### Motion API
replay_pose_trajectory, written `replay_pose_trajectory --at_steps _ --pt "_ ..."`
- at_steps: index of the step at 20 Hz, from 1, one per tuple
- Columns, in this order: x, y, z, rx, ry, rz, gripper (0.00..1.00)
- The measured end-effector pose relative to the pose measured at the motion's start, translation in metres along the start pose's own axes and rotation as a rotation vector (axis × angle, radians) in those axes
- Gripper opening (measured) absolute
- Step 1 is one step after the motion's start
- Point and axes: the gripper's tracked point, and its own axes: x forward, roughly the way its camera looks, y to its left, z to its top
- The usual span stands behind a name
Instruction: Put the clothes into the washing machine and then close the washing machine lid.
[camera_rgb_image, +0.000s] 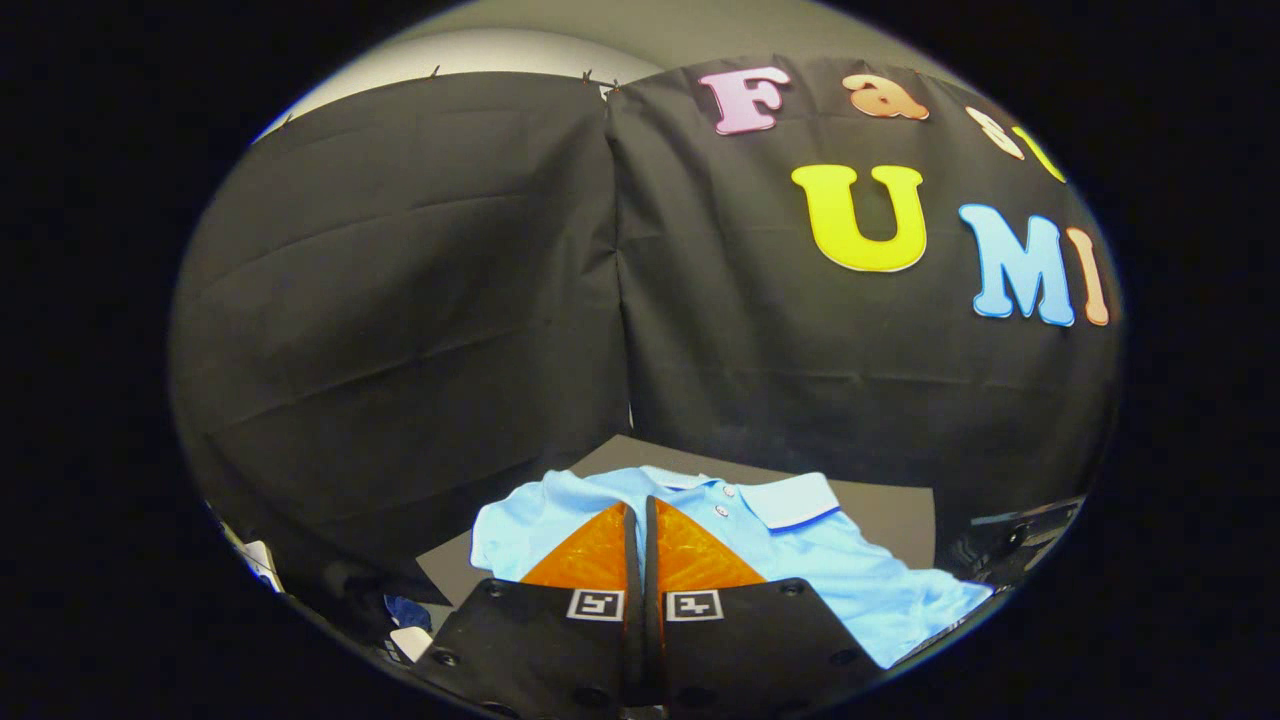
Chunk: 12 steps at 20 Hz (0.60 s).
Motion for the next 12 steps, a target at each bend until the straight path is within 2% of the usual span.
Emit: replay_pose_trajectory --at_steps 8,12 --pt "-0.068 -0.044 0.055 -0.002 -0.168 -0.030 0.01" --pt "-0.101 -0.086 0.065 0.029 -0.205 -0.096 0.01"
